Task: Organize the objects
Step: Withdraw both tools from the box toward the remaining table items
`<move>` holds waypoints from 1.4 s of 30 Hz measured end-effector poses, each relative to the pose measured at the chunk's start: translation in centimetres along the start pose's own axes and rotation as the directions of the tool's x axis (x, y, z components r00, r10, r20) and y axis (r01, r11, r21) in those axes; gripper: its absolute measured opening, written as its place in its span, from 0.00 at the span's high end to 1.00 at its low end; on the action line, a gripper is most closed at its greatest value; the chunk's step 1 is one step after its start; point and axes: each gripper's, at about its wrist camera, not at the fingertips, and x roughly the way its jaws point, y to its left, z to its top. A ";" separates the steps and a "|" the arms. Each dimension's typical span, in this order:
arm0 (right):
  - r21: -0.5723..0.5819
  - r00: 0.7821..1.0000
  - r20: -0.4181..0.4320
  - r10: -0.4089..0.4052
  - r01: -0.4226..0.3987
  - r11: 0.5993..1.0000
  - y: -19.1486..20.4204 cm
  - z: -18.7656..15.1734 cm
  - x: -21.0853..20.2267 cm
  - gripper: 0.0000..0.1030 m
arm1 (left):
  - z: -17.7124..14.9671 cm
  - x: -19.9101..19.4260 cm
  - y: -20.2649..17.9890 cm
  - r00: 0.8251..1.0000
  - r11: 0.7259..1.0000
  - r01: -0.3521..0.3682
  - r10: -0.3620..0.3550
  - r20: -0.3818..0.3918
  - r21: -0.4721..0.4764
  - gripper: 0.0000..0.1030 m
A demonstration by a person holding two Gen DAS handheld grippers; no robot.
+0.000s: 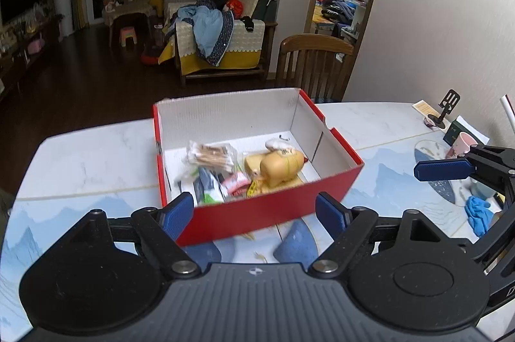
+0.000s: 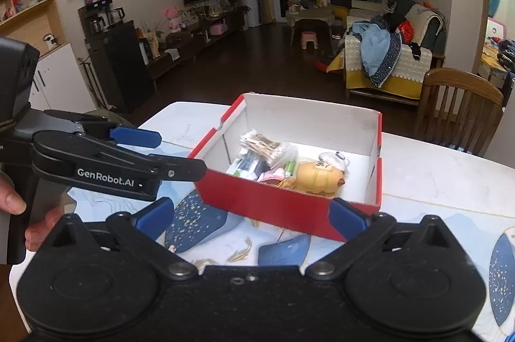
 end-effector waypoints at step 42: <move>-0.129 0.968 -0.248 -0.026 -0.006 0.992 5.5 -15.3 5.8 0.05 | -14.8 3.2 -0.2 0.989 0.996 -0.046 0.056 -0.139 0.075 0.02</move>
